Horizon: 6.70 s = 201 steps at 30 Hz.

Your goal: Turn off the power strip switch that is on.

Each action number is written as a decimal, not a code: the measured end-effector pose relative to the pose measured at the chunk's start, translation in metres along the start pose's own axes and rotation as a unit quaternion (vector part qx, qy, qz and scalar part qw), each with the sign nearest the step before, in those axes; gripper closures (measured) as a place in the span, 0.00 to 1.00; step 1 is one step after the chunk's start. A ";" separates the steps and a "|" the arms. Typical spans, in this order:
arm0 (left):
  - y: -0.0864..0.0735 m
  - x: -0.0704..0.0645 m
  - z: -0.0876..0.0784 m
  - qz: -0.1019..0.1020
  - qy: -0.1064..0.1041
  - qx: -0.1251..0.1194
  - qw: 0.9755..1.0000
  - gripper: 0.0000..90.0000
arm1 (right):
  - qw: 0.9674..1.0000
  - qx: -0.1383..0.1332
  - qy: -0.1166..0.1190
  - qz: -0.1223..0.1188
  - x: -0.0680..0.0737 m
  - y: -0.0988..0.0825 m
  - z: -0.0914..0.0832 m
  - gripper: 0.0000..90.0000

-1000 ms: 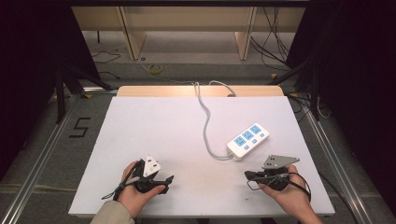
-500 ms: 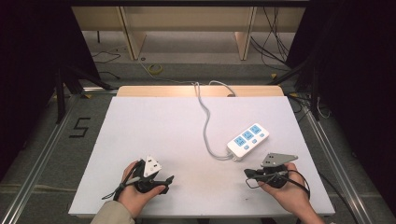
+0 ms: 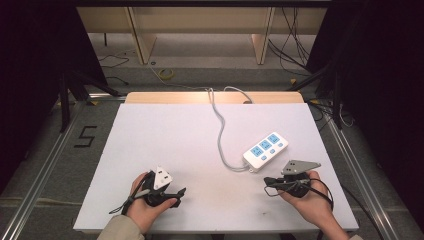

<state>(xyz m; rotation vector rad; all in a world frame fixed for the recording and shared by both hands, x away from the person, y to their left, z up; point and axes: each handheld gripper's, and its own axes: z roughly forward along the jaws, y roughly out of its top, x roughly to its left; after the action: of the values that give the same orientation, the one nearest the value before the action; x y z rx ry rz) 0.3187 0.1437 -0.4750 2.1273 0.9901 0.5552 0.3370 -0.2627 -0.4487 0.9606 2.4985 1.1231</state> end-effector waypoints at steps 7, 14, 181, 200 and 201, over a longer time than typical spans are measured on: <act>0.000 0.000 0.000 0.000 0.001 0.000 1.000 0.25 | 1.000 0.002 -0.003 0.002 -0.002 0.002 -0.001 1.00; 0.000 0.000 0.000 -0.001 0.003 -0.001 1.000 0.25 | 1.000 0.009 -0.007 0.006 -0.005 0.003 -0.001 1.00; 0.000 0.000 0.000 -0.005 0.011 -0.007 1.000 0.25 | 0.987 0.104 -0.106 0.057 -0.106 0.059 0.010 1.00; 0.000 0.000 0.000 -0.006 0.010 -0.007 1.000 0.25 | 0.984 0.119 -0.111 0.066 -0.118 0.064 0.016 1.00; 0.000 0.000 0.000 -0.006 0.010 -0.007 1.000 0.25 | 0.984 0.121 -0.112 0.067 -0.119 0.064 0.016 1.00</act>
<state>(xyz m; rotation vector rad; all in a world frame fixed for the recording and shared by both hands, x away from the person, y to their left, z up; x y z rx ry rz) 0.3191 0.1437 -0.4751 2.1056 1.0070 0.5775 0.4641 -0.2997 -0.4184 1.2590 2.4521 0.7086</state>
